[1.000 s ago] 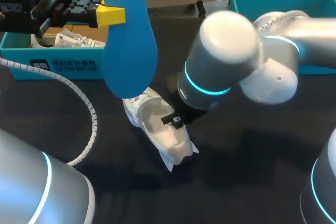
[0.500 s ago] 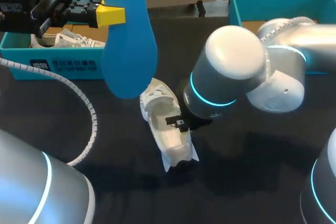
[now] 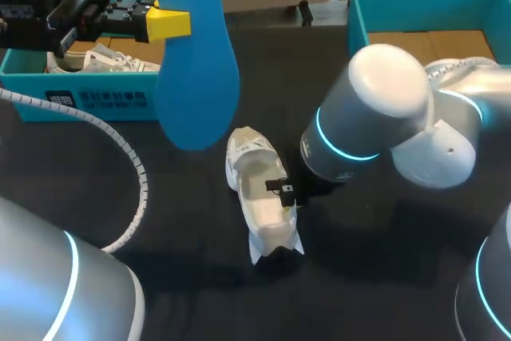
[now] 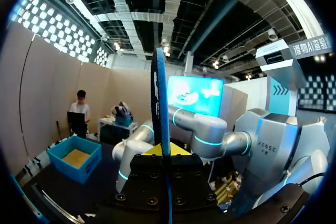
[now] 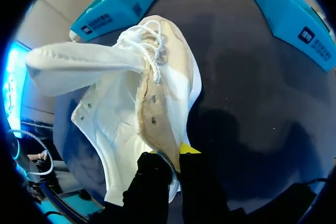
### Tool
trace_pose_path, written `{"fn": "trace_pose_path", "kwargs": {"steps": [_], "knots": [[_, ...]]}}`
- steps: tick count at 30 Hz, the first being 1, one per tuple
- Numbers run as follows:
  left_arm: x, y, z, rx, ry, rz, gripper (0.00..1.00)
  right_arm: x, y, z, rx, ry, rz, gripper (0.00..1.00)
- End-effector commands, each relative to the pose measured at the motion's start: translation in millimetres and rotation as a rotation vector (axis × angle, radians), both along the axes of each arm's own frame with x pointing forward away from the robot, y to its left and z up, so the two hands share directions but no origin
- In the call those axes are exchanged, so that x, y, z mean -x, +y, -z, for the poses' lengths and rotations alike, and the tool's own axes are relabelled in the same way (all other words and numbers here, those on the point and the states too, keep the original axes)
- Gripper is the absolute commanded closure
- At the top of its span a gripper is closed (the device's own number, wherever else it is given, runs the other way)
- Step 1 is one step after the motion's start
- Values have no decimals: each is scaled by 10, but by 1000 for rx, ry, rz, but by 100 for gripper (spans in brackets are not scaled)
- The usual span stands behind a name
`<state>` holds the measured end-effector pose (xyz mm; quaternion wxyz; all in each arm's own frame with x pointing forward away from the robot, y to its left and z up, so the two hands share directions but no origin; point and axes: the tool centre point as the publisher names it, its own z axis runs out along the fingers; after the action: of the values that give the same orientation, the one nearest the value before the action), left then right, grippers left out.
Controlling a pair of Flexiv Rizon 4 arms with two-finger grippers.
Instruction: Take the shoe out of the shoebox, open the shoe tongue, remove and reinsert the insole, then place the shoe into the shoebox
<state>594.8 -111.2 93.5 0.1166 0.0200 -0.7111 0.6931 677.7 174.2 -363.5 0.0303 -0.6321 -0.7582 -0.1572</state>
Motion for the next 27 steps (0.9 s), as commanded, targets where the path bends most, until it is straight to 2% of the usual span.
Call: {"fn": "trace_pose_path", "kwargs": {"steps": [1,15,21,22,23,24,27], "knots": [[-15,-13,1,-2,0,3,100,1,-11,81,-30,13,10,100],[-15,-13,1,-2,0,3,100,-3,-11,329,-82,65,75,100],[-15,-13,1,-2,0,3,100,-9,-11,361,-93,73,86,100],[-15,-13,1,-2,0,3,100,-9,-12,350,-93,72,87,93],[-15,-13,1,-2,0,3,100,-8,-13,338,-93,71,88,73],[-15,-13,1,-2,0,3,100,-2,-13,291,-92,69,89,0],[-15,-13,1,-2,0,3,100,25,-10,142,-85,64,83,0]]}}
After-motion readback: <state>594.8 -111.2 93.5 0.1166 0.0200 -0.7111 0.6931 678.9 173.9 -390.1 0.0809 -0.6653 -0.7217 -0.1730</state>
